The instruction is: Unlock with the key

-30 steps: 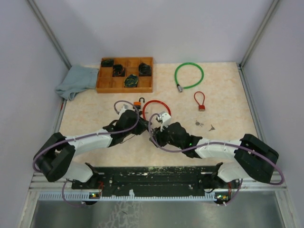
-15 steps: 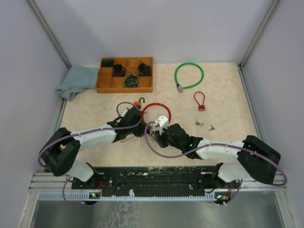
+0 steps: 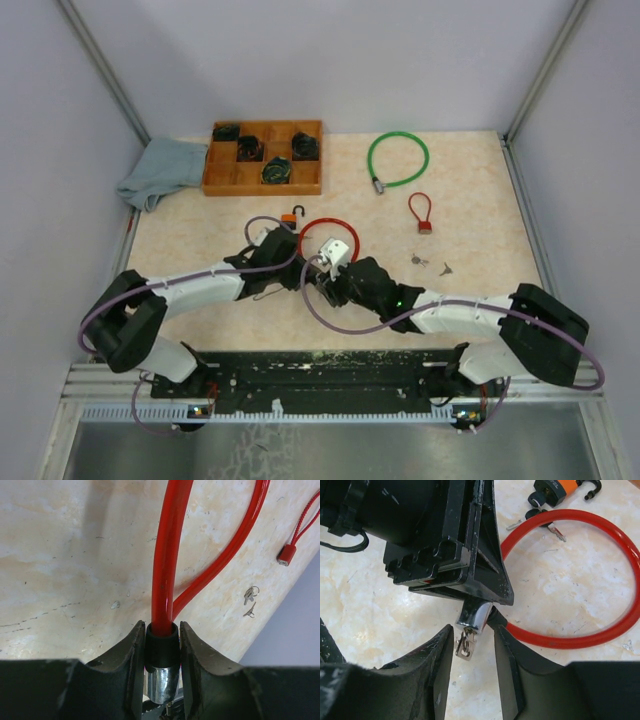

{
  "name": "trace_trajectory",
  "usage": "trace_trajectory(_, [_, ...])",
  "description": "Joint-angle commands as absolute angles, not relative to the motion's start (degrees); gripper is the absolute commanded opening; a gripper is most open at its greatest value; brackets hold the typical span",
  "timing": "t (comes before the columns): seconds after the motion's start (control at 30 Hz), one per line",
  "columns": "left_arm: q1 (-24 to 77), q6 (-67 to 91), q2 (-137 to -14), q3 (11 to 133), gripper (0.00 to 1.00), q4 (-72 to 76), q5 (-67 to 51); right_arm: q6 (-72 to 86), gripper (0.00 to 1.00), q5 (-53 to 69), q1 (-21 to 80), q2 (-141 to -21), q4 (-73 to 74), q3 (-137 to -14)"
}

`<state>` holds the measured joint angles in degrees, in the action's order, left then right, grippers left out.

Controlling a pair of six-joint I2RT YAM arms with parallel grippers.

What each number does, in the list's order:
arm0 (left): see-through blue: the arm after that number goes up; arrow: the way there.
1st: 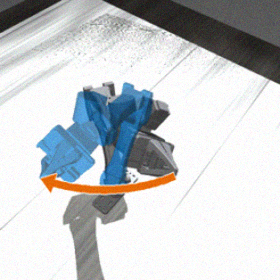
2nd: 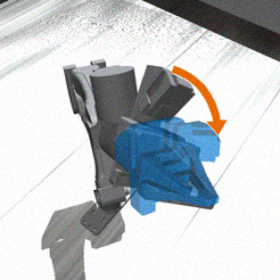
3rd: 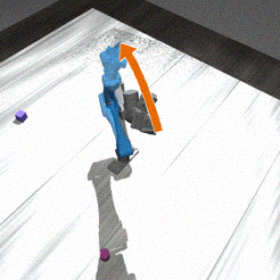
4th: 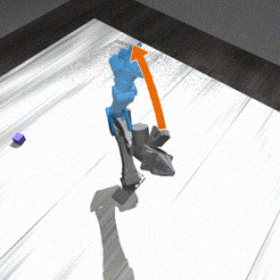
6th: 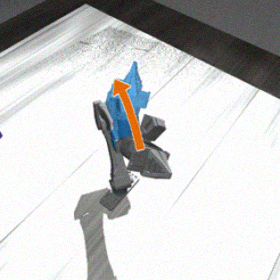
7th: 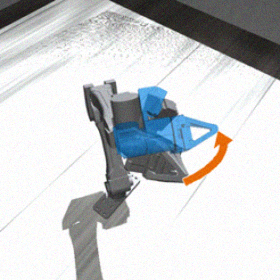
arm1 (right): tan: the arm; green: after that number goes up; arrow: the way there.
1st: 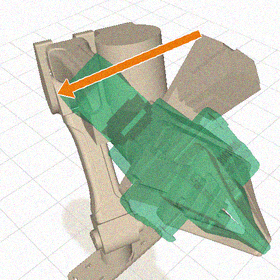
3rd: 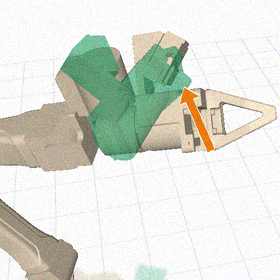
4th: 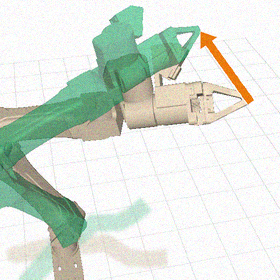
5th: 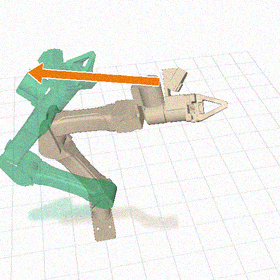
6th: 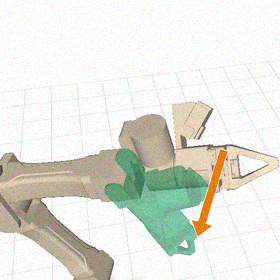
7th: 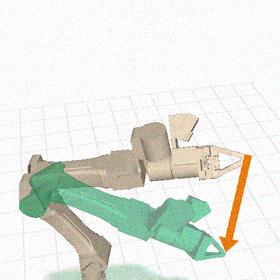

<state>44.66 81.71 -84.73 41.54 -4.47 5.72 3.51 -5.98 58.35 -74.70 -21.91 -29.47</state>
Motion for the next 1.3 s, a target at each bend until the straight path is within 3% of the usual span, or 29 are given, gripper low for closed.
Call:
trace_trajectory(0.0, [44.98, 82.45, -82.87, 41.65, 0.0, -8.39, 5.4, 1.94, 0.36, -6.5, 58.61, -75.95, -23.45, -33.63])
trace_trajectory(0.4, [45.0, 83.07, -82.18, 41.61, 0.0, -8.79, 6.17, 2.46, 0.32, -3.88, 59.64, -75.51, -12.66, -36.43])
trace_trajectory(0.77, [45.0, 83.32, -82.1, 41.53, 0.0, -8.74, 6.07, 3.07, 0.31, -5.16, 60.29, -75.5, -11.56, -36.74])
trace_trajectory(1.17, [44.87, 84.17, -80.8, 39.15, 0.0, -5.13, 4.44, 10.2, 0.01, -12.72, 60.32, -75.06, -16.35, -34.72])
trace_trajectory(1.27, [44.78, 85.78, -79.32, 36.17, 0.0, -1.58, 4.06, 16.1, 0.0, -13.07, 59.05, -73.48, -17.5, -32.75])
